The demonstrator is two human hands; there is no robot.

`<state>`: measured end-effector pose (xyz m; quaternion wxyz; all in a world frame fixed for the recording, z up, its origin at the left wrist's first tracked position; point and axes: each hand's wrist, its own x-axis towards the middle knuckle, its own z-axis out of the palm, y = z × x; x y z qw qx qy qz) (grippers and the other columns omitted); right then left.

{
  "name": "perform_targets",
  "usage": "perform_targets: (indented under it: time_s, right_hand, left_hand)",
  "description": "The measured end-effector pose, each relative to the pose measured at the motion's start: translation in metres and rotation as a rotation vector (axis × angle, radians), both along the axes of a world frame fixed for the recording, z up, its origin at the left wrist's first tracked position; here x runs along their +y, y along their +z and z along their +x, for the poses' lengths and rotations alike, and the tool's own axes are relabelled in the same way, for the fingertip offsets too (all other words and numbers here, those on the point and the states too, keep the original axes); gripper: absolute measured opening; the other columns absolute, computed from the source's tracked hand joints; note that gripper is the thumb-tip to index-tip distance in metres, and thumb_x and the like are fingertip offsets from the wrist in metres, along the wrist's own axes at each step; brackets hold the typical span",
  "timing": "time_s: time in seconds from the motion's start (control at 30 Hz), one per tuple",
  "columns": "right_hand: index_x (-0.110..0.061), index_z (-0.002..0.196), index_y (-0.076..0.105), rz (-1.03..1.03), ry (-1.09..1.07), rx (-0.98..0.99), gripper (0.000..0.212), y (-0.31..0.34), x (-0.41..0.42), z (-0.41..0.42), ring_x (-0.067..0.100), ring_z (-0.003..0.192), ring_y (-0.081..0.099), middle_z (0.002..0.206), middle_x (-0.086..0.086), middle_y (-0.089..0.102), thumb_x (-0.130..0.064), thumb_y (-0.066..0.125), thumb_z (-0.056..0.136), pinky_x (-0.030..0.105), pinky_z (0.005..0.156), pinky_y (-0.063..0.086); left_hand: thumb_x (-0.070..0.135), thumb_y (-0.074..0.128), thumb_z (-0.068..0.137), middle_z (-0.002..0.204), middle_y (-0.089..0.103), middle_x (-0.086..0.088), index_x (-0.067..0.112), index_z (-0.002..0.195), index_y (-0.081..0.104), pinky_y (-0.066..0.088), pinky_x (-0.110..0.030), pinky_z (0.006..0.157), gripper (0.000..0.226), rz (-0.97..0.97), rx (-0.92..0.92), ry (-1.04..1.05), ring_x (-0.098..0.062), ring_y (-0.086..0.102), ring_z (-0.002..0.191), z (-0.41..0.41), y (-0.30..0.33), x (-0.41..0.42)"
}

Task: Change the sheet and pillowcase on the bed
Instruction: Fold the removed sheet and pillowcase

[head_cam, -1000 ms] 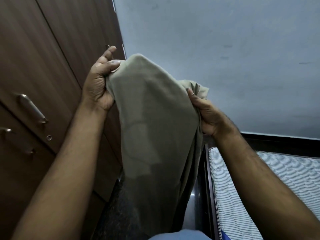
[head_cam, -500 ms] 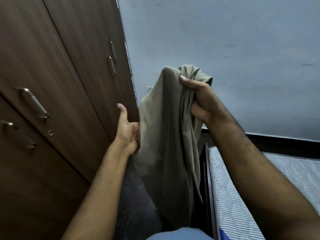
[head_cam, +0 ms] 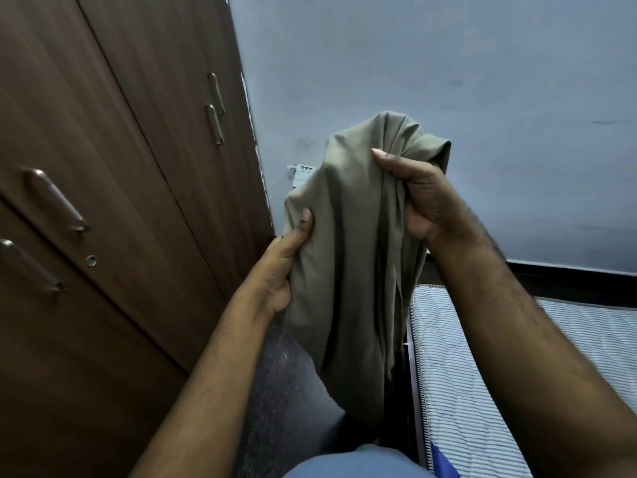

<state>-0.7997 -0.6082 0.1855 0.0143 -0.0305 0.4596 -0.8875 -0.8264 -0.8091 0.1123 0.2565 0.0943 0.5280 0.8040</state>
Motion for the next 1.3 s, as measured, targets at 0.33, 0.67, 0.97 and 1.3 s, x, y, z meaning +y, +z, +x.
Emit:
perform_targets:
  time_s: [0.33, 0.67, 0.97, 1.3]
  right_hand:
    - [-0.008, 0.112, 0.071, -0.188, -0.151, -0.087, 0.026, -0.024, 0.028, -0.006, 0.029, 0.107, 0.068, 0.116, 0.017, 0.069, -0.026, 0.058, 0.097, 0.044, 0.096, 0.055]
    - [0.01, 0.112, 0.07, -0.149, -0.04, -0.307, 0.058, -0.049, 0.036, 0.006, 0.038, 0.11, 0.068, 0.118, 0.028, 0.068, -0.041, 0.044, 0.102, 0.061, 0.092, 0.05]
    - [0.004, 0.135, 0.057, 0.037, 0.027, -0.352, 0.069, -0.04, 0.022, 0.013, 0.034, 0.124, 0.06, 0.134, 0.025, 0.06, -0.054, 0.044, 0.1, 0.049, 0.103, 0.05]
    - [0.001, 0.121, 0.066, 0.144, -0.031, -0.37, 0.076, -0.04, 0.014, 0.018, 0.028, 0.11, 0.069, 0.118, 0.021, 0.07, -0.066, 0.042, 0.096, 0.037, 0.081, 0.06]
  left_hand:
    - [0.036, 0.041, 0.107, 0.101, 0.077, 0.004, 0.016, 0.108, 0.067, 0.057, -0.024, 0.087, 0.032, 0.099, 0.074, 0.311, -0.005, 0.071, 0.099, -0.013, 0.042, 0.001]
    - [0.055, 0.039, 0.103, 0.109, 0.074, -0.015, 0.005, 0.114, 0.068, 0.059, -0.037, 0.088, 0.06, -0.016, 0.014, 0.369, -0.026, 0.071, 0.104, -0.018, 0.044, -0.014]
    - [0.027, 0.051, 0.094, 0.078, 0.06, -0.01, 0.005, 0.081, 0.07, 0.039, -0.032, 0.061, 0.032, -0.613, 0.223, 0.655, -0.022, 0.054, 0.074, -0.057, 0.008, -0.05]
    - [0.027, 0.046, 0.092, 0.057, 0.047, -0.009, 0.0, 0.061, 0.05, 0.035, -0.035, 0.064, 0.042, -1.038, 0.341, 0.647, -0.029, 0.052, 0.068, -0.055, -0.014, -0.048]
